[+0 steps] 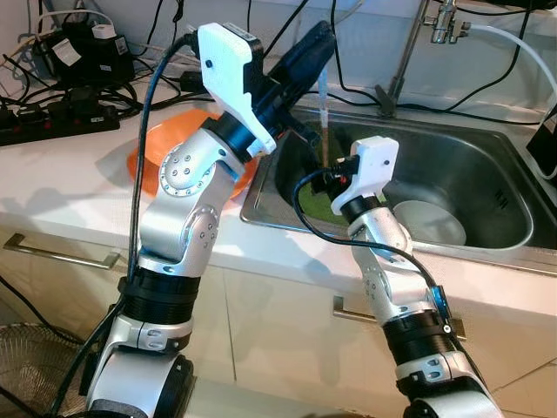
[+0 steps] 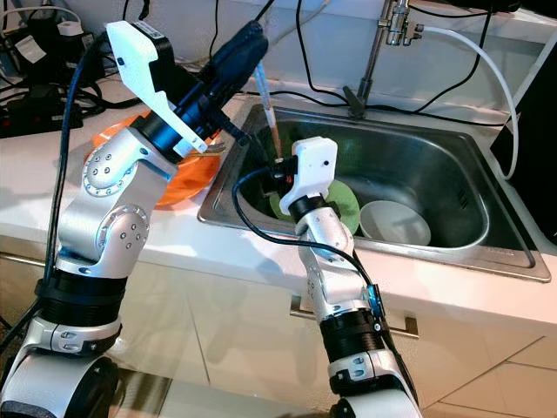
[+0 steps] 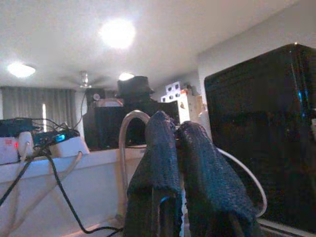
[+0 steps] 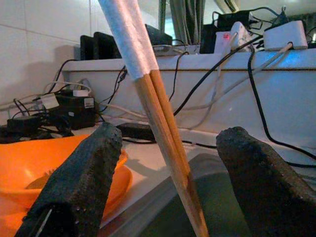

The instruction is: Kitchen organization

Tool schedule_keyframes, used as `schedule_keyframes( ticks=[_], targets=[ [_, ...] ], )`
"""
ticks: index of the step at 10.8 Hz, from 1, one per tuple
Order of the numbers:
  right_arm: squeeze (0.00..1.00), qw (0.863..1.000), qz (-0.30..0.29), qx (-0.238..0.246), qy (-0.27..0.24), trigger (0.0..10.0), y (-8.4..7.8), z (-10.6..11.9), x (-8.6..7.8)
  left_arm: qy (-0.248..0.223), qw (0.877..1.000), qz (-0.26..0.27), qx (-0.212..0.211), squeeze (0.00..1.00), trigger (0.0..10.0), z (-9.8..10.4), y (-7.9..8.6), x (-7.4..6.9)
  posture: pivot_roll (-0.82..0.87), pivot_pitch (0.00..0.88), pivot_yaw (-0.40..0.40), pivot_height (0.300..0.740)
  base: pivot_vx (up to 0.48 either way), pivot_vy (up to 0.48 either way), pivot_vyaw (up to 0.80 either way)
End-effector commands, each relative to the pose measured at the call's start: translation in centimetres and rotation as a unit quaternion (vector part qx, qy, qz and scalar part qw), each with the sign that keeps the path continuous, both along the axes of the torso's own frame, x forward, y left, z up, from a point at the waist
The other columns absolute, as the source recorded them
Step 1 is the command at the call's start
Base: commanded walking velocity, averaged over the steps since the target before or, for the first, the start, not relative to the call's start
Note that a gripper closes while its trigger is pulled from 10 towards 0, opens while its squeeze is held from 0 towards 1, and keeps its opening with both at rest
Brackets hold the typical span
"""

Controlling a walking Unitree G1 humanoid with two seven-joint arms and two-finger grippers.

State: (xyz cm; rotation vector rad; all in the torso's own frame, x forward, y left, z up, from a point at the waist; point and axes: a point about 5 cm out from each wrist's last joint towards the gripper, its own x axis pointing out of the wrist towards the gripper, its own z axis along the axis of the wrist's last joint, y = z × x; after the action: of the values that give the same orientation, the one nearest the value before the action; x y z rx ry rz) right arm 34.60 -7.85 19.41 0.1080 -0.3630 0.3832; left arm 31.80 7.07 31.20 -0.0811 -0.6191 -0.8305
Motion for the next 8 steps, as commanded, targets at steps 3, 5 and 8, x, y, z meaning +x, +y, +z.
schedule_keyframes(
  ticks=[3,5,8],
  targets=[
    [0.00,1.000,-0.005,-0.003,-0.004,0.0,-0.15,0.19,0.29,-0.006,1.000,-0.013,0.006,0.00,10.0,0.24,-0.39,-0.45,0.23,0.000,-0.019,0.740,0.000,0.000,0.00],
    [0.00,1.000,-0.007,-0.004,-0.005,0.0,-0.18,0.22,0.34,-0.006,1.000,-0.011,0.009,0.00,10.0,0.22,-0.36,-0.43,0.23,0.000,-0.019,0.740,0.000,0.000,0.00],
    [0.00,1.000,-0.009,-0.005,-0.006,0.0,-0.25,0.26,0.42,-0.005,1.000,-0.012,0.009,0.00,10.0,0.21,-0.42,-0.48,0.23,0.001,-0.021,0.740,0.000,0.000,0.00]
  ],
)
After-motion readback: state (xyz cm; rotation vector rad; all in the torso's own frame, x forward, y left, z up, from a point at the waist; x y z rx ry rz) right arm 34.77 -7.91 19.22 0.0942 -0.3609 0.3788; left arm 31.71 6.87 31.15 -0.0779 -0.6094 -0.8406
